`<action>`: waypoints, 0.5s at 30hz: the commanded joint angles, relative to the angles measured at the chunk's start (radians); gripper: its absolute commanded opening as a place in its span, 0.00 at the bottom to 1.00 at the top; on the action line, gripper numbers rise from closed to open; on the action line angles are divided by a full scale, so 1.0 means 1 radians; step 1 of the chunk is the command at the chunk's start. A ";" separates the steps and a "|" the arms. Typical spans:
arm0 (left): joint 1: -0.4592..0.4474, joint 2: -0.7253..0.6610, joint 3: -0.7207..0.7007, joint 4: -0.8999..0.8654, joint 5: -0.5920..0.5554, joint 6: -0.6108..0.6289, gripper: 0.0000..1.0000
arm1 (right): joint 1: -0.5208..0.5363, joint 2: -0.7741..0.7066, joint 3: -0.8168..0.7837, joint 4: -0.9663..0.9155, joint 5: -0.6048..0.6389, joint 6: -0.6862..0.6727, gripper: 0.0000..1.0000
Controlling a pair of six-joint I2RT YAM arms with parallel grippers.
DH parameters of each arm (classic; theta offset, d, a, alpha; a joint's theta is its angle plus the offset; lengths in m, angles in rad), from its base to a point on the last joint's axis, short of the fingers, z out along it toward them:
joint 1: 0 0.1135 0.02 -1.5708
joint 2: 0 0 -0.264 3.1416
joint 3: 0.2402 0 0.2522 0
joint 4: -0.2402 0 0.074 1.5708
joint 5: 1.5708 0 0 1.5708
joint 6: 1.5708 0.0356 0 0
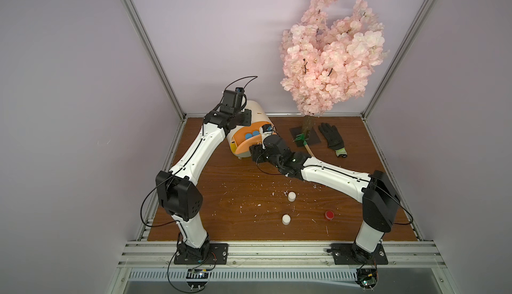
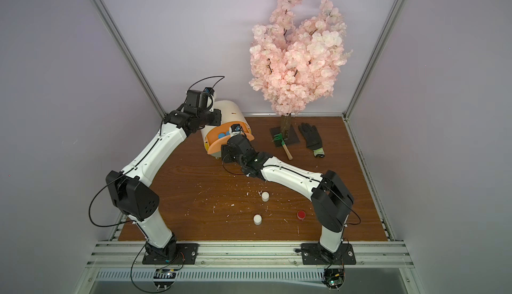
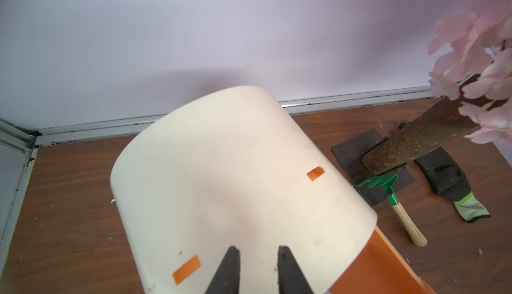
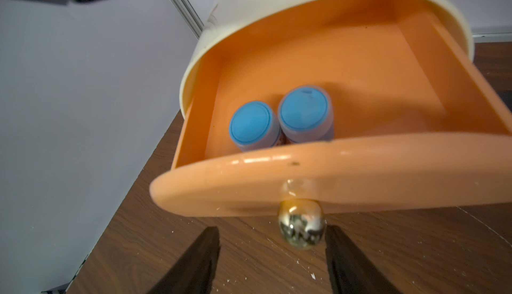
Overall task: Put the paint cans in the drawer according to color
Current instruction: Close the drawer of the storage box.
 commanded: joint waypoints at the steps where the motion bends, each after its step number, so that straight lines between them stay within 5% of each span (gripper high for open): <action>1: 0.014 0.006 -0.040 0.007 0.021 0.005 0.28 | -0.009 0.018 0.063 0.033 0.037 -0.022 0.65; 15: 0.016 -0.020 -0.134 0.007 0.028 0.006 0.27 | -0.025 0.139 0.195 0.094 0.052 -0.031 0.60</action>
